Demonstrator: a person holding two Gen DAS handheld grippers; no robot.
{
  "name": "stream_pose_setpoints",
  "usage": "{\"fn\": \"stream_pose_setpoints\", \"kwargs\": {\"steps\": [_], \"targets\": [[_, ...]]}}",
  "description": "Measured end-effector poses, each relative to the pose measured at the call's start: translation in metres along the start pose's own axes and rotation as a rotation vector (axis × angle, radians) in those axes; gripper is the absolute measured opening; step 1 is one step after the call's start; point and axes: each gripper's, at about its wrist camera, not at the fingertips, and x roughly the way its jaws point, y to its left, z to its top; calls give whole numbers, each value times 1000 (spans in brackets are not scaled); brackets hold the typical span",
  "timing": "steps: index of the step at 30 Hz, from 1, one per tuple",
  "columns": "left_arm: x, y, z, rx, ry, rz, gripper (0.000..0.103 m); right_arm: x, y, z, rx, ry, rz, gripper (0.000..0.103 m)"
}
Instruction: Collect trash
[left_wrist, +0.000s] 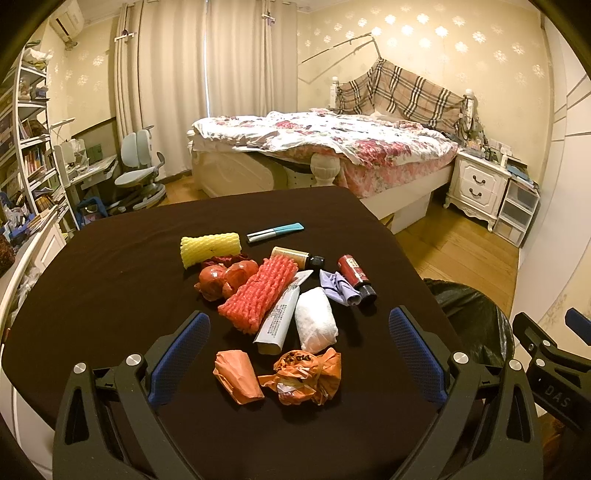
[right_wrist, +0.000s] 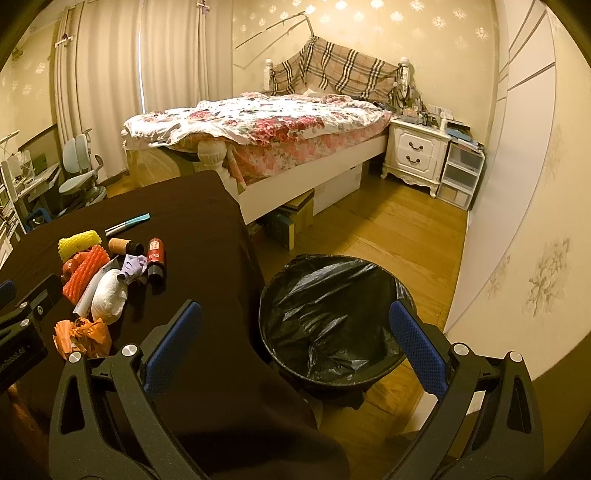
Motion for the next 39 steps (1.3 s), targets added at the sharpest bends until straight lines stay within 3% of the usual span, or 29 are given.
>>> {"fn": "stream_pose_setpoints", "kwargs": {"steps": [22, 32, 37, 39], "targets": [[1, -2, 0, 1, 3, -1, 96, 2, -2, 0, 3, 6, -1, 99], [-2, 3, -7, 14, 26, 24, 90, -2, 1, -7, -21, 29, 43, 98], [-3, 27, -18, -16, 51, 59, 86, 9, 33, -10, -62, 54, 89, 83], [-4, 42, -25, -27, 60, 71, 84, 8, 43, -12, -83, 64, 112, 83]]}}
